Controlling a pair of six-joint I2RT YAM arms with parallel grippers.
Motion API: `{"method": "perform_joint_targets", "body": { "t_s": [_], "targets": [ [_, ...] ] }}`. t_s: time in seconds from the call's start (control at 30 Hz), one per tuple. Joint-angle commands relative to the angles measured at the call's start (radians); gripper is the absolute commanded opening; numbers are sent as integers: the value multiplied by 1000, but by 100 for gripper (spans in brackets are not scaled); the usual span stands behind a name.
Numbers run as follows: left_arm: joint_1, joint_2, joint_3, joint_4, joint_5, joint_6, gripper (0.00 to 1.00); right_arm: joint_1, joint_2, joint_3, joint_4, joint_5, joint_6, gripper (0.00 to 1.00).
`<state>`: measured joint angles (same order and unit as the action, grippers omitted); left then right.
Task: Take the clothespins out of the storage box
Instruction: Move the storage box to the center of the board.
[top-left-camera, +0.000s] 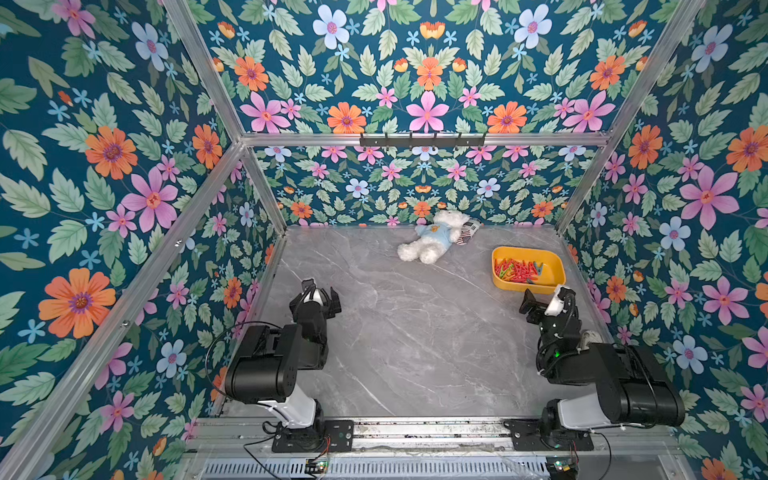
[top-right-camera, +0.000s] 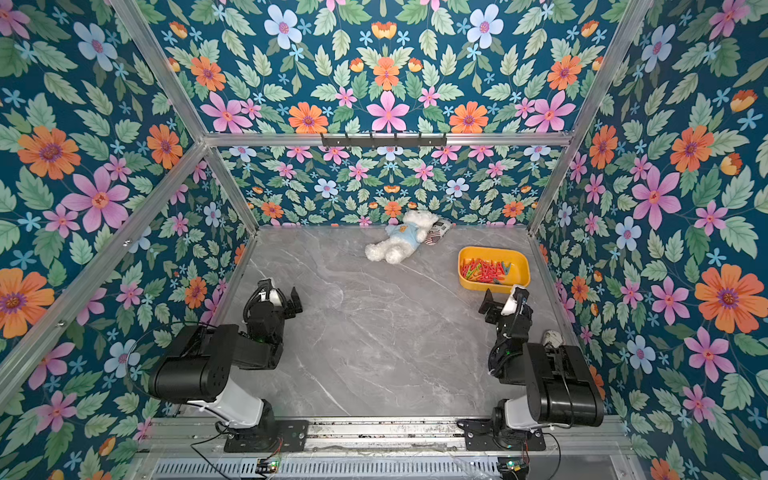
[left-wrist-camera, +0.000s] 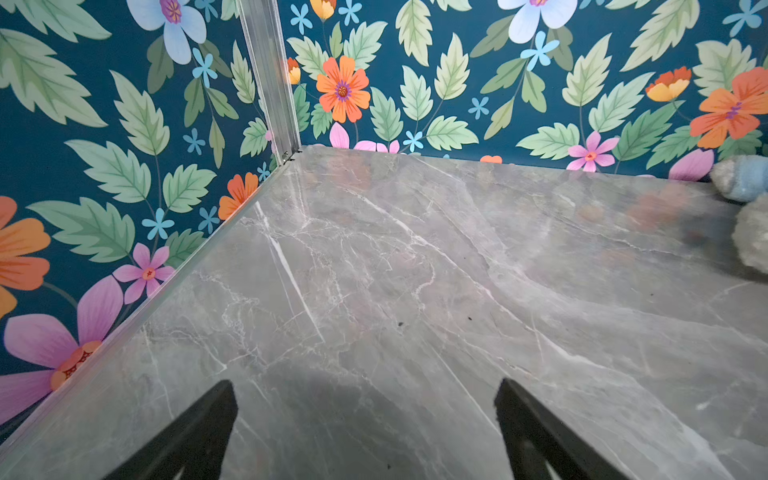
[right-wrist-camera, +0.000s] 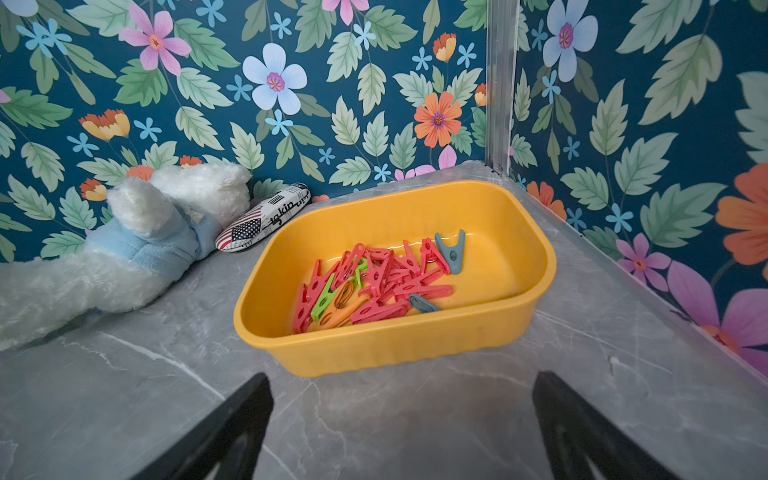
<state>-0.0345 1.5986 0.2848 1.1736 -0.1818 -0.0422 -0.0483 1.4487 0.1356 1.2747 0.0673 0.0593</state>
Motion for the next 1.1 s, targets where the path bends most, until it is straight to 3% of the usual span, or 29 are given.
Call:
{"method": "perform_joint_targets", "body": {
  "t_s": [0.0, 0.77, 0.9, 1.07],
  "targets": [
    [0, 0, -1, 47, 5, 18, 100, 1, -2, 2, 54, -8, -2, 99],
    [1, -6, 2, 42, 2, 16, 100, 0, -1, 6, 51, -19, -4, 99],
    [1, -104, 88, -197, -57, -5, 100, 1, -40, -14, 66, -8, -1, 99],
    [1, -251, 227, -514, -149, -117, 100, 5, -315, 33, -259, 103, 58, 99]
  ]
}}
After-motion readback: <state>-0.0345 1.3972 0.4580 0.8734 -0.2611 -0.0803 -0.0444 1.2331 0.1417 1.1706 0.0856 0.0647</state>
